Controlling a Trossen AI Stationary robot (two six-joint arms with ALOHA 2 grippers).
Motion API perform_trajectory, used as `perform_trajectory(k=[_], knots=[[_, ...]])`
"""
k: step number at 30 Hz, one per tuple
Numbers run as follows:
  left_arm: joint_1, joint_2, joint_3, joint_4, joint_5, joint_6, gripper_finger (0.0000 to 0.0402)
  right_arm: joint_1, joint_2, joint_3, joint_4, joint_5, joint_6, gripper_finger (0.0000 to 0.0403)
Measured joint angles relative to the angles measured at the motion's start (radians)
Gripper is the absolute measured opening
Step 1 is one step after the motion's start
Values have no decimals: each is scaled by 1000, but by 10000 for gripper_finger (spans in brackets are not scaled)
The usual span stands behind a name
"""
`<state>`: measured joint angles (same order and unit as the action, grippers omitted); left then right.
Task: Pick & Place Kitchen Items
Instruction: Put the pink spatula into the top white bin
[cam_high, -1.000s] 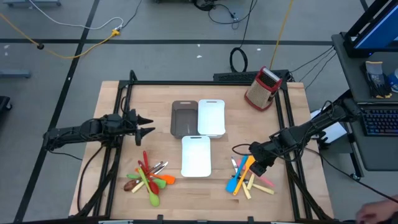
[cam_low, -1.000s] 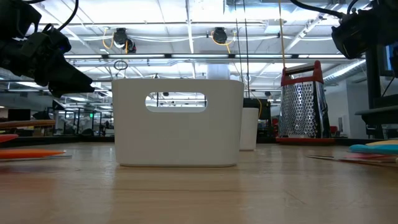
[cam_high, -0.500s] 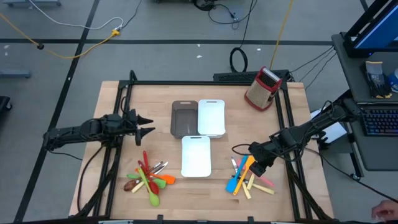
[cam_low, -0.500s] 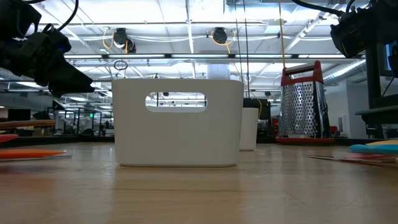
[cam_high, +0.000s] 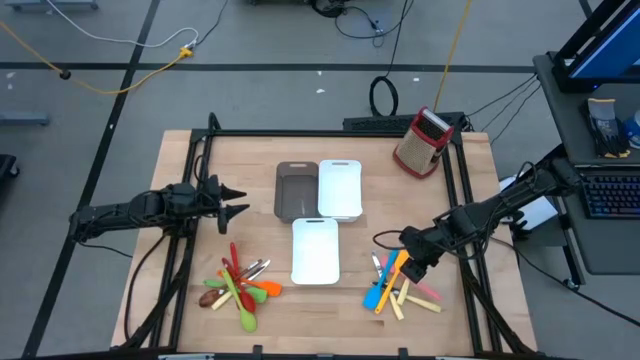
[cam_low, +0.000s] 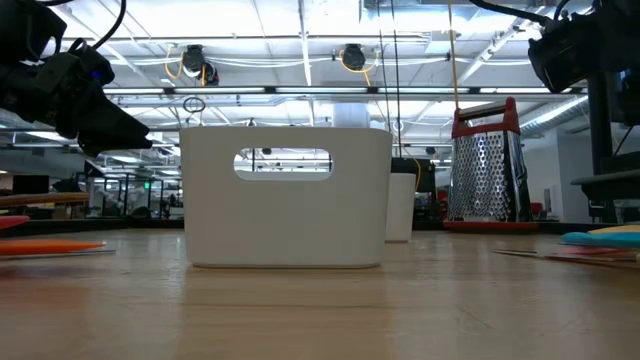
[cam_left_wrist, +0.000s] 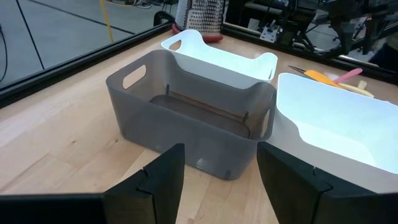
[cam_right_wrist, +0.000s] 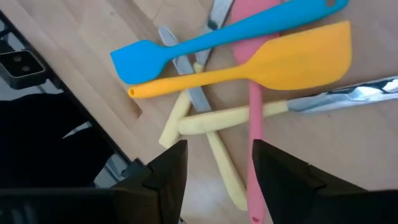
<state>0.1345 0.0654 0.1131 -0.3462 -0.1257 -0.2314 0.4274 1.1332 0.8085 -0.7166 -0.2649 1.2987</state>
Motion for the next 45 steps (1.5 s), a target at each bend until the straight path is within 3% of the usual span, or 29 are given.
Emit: perform_trajectory(k=[8,15,21,32,45], knots=[[0,0,0,0,-6,0,207,34,0,0,-36,31,72,177],[0,0,0,0,-6,-14,207,143,0,0,-34,35,208,175],[0,0,0,0,-6,-14,207,218,13,22,37,113,315,172],[0,0,0,0,-7,-2,207,278,193,168,-192,130,339,172],[0,0,0,0,-7,-3,207,282,289,175,-212,107,303,172]])
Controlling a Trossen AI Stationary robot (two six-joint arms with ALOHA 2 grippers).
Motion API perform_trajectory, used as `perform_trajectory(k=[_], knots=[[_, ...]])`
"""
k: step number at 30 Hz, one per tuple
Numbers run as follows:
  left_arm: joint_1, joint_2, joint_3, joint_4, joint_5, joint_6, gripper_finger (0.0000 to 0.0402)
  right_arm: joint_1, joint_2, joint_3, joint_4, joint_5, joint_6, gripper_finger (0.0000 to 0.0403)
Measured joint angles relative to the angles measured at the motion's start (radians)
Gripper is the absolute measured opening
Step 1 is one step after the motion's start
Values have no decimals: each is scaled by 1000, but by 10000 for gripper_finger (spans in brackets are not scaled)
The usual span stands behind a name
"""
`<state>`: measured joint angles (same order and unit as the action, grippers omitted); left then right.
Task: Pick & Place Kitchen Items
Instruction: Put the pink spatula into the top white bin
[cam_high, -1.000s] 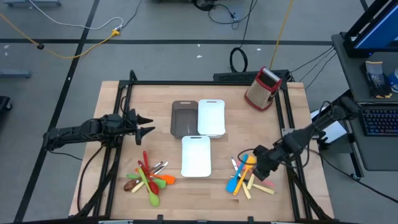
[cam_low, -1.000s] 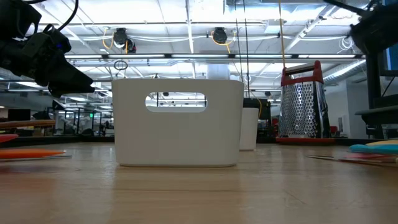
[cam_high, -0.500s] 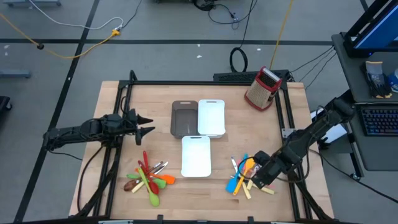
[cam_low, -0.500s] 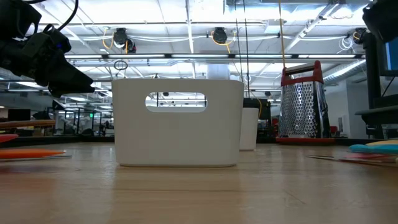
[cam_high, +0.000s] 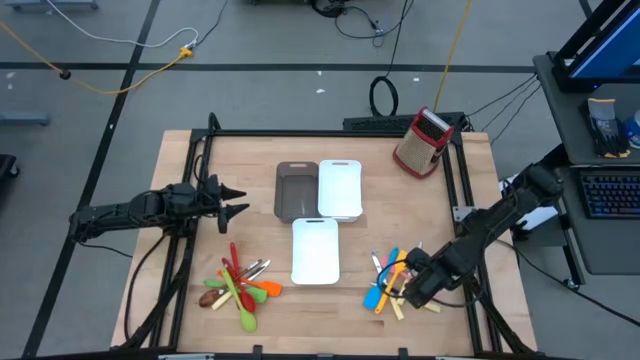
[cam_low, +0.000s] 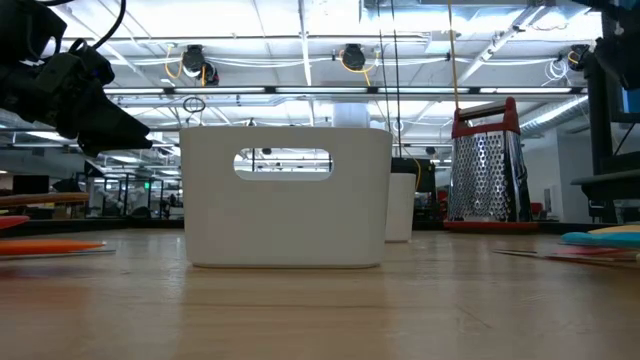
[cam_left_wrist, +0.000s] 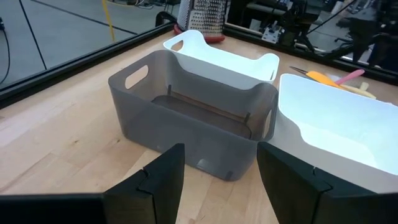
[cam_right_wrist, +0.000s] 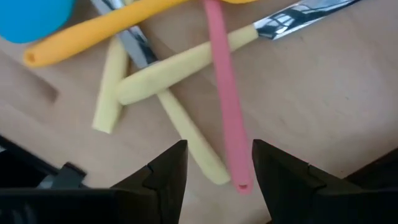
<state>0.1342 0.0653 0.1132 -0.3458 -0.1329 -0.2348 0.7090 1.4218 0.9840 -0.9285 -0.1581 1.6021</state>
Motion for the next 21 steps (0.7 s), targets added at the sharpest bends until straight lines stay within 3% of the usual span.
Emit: perform_trajectory(k=[21], knots=[[0,0,0,0,0,0,207,0,63,0,11,-27,-101,176]])
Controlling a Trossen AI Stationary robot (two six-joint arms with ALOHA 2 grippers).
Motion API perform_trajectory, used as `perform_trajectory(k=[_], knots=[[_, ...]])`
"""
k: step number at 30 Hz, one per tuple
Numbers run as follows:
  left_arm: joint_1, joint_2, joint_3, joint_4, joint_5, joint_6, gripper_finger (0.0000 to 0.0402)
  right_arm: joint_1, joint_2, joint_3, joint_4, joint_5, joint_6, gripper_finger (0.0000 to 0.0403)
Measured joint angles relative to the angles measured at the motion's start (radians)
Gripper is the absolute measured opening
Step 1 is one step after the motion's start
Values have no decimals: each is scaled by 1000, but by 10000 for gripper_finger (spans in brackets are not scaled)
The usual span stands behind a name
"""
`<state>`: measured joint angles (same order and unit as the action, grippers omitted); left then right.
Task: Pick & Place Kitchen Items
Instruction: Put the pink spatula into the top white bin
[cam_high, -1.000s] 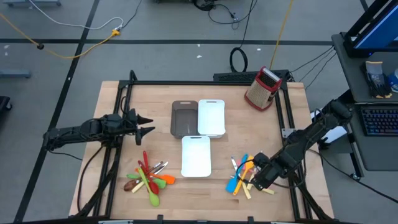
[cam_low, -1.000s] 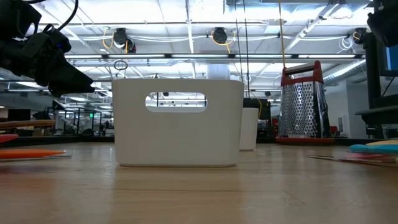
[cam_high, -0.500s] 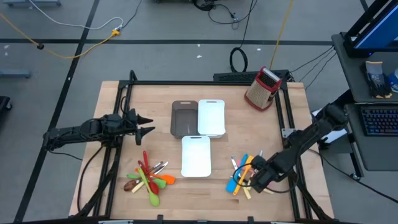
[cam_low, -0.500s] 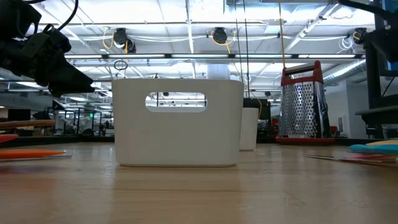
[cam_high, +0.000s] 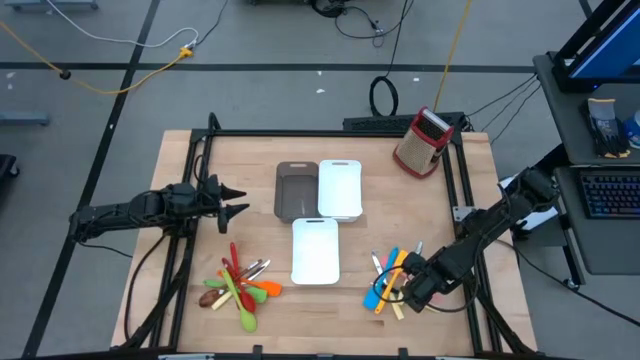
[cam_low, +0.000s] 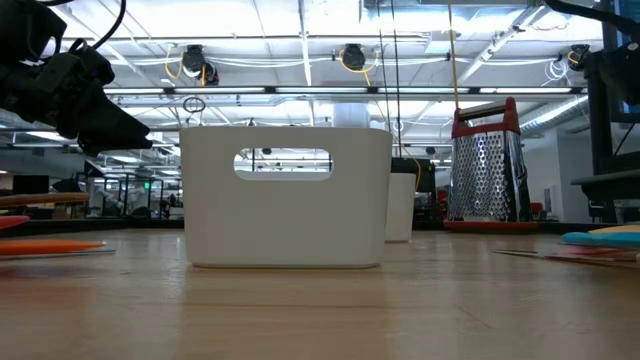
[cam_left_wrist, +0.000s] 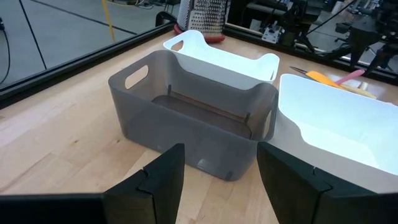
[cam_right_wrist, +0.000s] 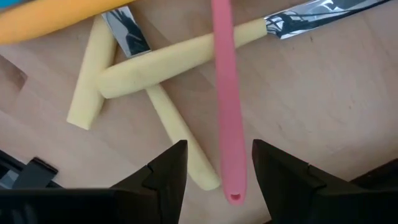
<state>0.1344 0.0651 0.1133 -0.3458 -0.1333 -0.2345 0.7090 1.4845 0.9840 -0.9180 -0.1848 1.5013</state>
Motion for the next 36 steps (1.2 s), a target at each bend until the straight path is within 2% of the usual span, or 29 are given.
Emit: perform_trajectory(k=[21,29,36], knots=[[0,0,0,0,0,6,207,0,0,-1,-10,2,-5,180],[0,0,0,0,0,6,207,0,-1,-52,82,-2,2,180],[0,0,0,0,-1,17,207,0,-1,-55,60,-2,2,173]])
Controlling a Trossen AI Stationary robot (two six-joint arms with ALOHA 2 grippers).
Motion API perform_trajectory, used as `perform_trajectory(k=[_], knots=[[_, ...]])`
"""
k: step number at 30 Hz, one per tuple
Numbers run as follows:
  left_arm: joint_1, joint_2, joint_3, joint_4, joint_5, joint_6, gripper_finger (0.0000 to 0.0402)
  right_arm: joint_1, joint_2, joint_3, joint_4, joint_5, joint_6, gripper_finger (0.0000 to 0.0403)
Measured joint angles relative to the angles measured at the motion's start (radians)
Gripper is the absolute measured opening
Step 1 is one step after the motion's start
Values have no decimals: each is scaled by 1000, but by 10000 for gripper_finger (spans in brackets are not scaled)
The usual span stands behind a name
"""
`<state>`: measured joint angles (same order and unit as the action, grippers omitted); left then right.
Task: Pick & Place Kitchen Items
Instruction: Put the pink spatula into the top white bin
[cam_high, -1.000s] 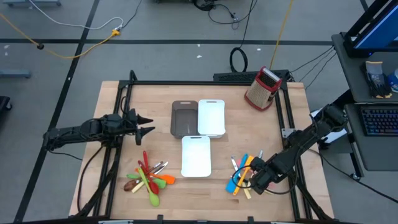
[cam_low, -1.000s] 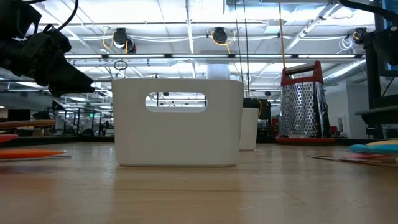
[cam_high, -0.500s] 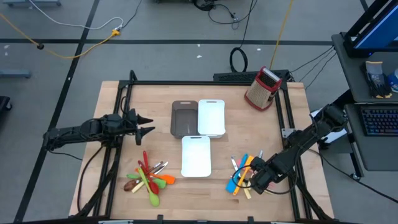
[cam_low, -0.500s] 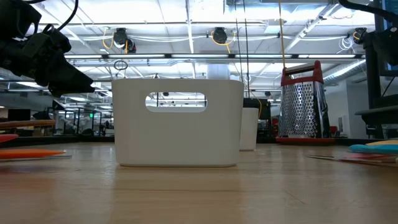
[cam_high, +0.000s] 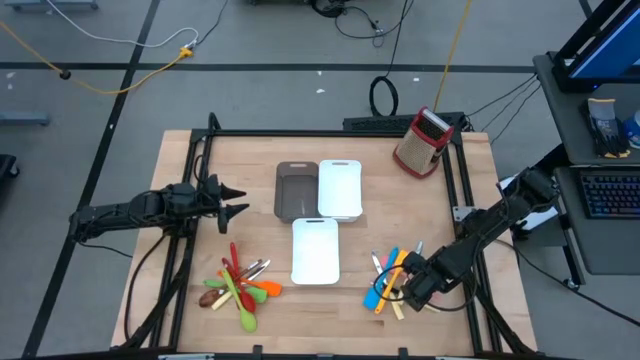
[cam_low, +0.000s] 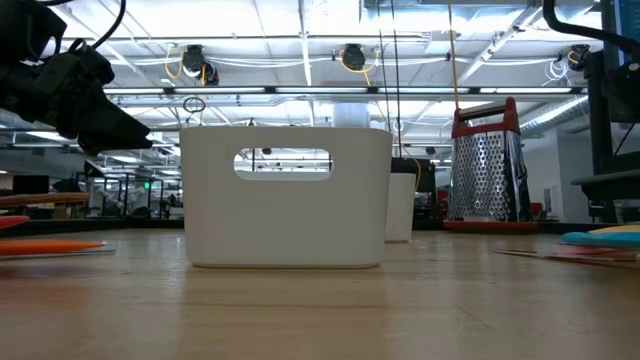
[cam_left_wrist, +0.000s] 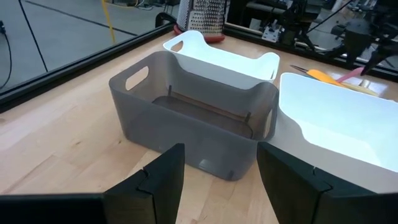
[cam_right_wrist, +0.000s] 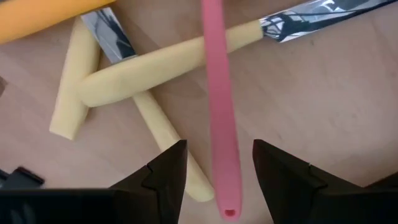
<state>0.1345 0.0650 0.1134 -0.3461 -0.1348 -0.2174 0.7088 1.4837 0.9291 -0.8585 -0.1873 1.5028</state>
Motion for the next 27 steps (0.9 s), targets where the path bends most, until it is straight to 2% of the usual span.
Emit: perform_trajectory(k=[8,27], knots=[[0,0,0,0,-32,6,207,0,0,0,1,0,-8,156],[0,0,0,0,-32,5,207,-3,0,-1,17,-1,-56,155]])
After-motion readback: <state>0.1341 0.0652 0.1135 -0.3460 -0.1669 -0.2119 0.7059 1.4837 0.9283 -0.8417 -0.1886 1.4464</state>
